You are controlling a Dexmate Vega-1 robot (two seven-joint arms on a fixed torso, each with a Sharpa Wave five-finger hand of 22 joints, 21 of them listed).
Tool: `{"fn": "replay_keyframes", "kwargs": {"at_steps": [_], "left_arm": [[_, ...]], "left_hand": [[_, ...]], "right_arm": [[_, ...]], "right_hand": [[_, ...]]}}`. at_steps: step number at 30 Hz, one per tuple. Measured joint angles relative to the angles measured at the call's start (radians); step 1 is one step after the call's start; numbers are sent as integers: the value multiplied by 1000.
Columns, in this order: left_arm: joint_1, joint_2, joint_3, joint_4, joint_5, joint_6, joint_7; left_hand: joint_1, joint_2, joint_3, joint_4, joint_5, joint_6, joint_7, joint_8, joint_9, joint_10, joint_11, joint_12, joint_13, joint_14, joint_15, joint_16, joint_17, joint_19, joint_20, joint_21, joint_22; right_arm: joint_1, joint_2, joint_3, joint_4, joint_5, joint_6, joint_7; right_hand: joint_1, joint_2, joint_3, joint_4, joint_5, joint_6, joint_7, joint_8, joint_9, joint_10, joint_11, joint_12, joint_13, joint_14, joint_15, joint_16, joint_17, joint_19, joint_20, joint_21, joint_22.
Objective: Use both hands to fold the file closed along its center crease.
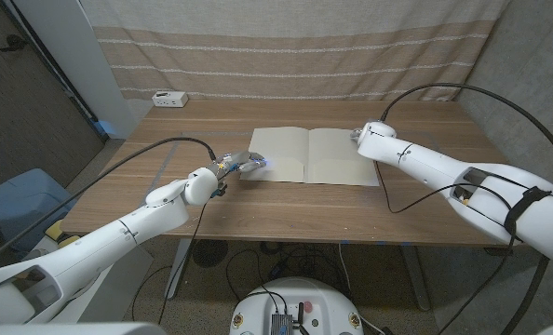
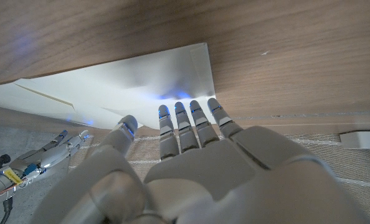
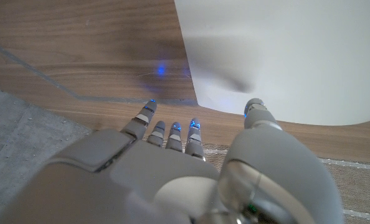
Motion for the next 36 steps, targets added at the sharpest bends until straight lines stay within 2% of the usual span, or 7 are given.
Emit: {"fn": "replay_keyframes", "kwargs": {"at_steps": [6,13,18,21,26,33,36], "left_arm": [[0,0,1,0,0,1,-2],[-6,-1,3,6,1,2,-6],[-10,-5,4,15,0,1,-8],[-13,-7,5,22,-4,-1,-9],[-18,-10,6,30,-11,-8,-11],[-24,-13,9,39,-15,-12,-15],[-25,-14,10,41,-16,-12,-15]], "left_hand": [[0,0,-3,3,0,0,0,-4,0,0,0,-2,0,0,0,0,0,10,1,0,0],[0,0,-3,3,0,0,0,-4,0,0,0,-4,0,4,-4,-4,0,13,-2,0,0],[0,0,-3,3,0,0,0,-4,0,0,0,-4,0,4,-4,-4,0,13,-2,-7,0],[0,0,-3,3,0,0,0,-4,0,0,0,-7,0,4,-4,-4,0,13,-2,-8,0],[0,0,-3,3,0,0,0,-8,0,0,0,-11,0,4,-4,-8,-1,13,-2,-8,0],[0,0,-3,3,0,0,0,-8,0,0,0,-11,0,4,-4,-11,-3,13,-3,-8,0],[0,0,-3,3,0,0,0,-11,0,0,0,-17,0,4,-4,-11,-3,18,-7,-8,0]], "right_arm": [[26,23,-31,52,-10,-3,35],[59,56,-78,121,-31,-3,71],[84,84,-110,179,-46,4,105],[95,96,-125,203,-58,11,121],[100,105,-150,220,-82,21,122],[81,104,-169,210,-124,38,72],[60,94,-167,187,-144,50,31]], "right_hand": [[1,1,0,0,0,1,-1,0,0,-5,-5,0,-2,-10,0,0,0,-5,5,1,0],[12,12,-1,-12,8,41,-25,11,0,4,-15,5,-2,-10,0,4,-3,-5,5,8,0],[12,12,-6,-18,11,136,-27,37,-1,26,-18,16,-2,-16,-5,9,-3,-11,11,8,0],[45,23,1,-44,27,214,-35,47,-5,69,-25,27,-3,0,-15,17,-3,-10,10,16,0],[166,-1,25,-84,62,379,-29,75,-5,183,-42,43,-7,99,-49,27,-8,77,0,33,-2],[359,-53,29,-89,120,694,-31,124,2,350,-77,49,-7,249,-71,29,-11,211,-19,35,-2],[420,-64,26,-86,134,766,-26,133,9,408,-88,49,-7,325,-73,44,-9,269,-25,40,-2]]}}
